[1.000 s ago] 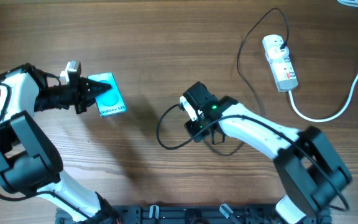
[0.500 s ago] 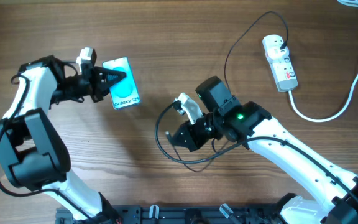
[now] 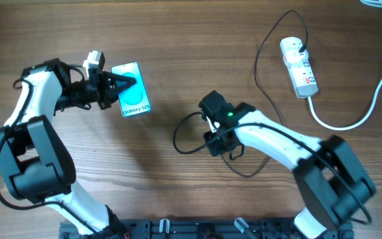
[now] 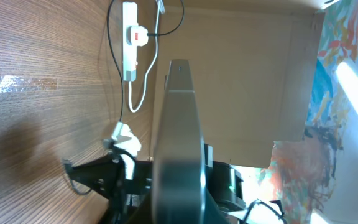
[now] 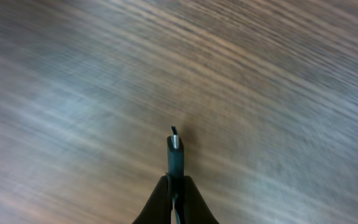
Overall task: Plug charger to phone and switch on socket
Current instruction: 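Move the held plug with the right gripper toward the phone's bottom port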
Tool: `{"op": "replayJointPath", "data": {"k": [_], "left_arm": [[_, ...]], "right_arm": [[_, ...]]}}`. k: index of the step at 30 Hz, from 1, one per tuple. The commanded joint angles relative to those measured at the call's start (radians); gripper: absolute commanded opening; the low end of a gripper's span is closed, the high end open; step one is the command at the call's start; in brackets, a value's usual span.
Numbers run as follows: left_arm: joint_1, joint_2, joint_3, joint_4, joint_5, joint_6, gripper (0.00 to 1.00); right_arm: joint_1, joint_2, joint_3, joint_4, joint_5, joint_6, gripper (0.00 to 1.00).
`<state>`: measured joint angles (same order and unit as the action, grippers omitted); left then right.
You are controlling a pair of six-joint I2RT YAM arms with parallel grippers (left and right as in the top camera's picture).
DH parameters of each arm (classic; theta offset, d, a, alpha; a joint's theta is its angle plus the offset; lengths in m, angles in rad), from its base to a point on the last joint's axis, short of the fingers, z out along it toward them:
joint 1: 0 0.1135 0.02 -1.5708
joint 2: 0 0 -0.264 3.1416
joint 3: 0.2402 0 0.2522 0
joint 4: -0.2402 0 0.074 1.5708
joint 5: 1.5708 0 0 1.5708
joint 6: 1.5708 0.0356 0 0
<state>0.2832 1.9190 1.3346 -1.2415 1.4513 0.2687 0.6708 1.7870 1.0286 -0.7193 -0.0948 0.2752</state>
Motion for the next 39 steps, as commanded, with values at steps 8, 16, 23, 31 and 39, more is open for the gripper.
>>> {"op": "replayJointPath", "data": {"k": [8, 16, 23, 31, 39], "left_arm": [[0.003, -0.008, 0.006, -0.003, -0.013, 0.016, 0.04], [0.003, -0.008, 0.006, -0.003, -0.013, 0.015, 0.04], [0.003, -0.008, 0.006, -0.003, -0.013, 0.015, 0.04], [0.003, -0.008, 0.006, -0.004, -0.013, 0.012, 0.04], [0.003, -0.008, 0.006, -0.003, -0.013, 0.012, 0.04]], "right_arm": [[-0.068, 0.074, -0.005, 0.005, -0.028, -0.013, 0.52], [0.018, 0.074, -0.007, -0.029, -0.029, -0.010, 0.37], [0.026, 0.074, -0.007, -0.018, 0.076, -0.044, 0.31], [0.029, 0.074, -0.008, -0.027, 0.133, -0.070, 0.26], [0.031, 0.074, -0.008, -0.038, 0.105, -0.138, 0.23]]}}
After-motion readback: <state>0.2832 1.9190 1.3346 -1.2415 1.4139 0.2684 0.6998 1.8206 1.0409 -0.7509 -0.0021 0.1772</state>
